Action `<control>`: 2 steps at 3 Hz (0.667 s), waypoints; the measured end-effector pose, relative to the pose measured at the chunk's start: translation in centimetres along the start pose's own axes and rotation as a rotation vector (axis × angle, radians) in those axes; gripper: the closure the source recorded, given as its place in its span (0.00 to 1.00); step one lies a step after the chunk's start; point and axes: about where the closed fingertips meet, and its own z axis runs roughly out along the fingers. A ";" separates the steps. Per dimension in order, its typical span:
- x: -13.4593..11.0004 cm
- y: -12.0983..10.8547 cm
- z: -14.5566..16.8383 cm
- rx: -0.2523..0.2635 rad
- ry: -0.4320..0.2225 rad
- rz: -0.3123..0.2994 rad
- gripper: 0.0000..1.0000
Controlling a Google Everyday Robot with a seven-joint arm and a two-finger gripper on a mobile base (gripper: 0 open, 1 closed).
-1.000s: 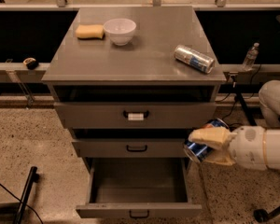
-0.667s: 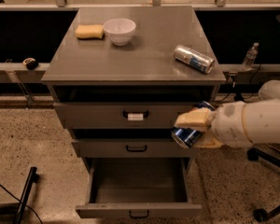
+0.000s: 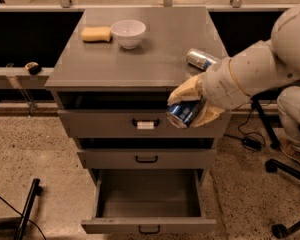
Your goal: Pick pepsi can from bottom drawer and place on counter
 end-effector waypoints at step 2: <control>4.6 -6.6 -0.9 0.067 -0.119 0.023 1.00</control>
Offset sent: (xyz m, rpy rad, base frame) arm 0.0928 0.0337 0.0873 0.1796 0.0821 0.1058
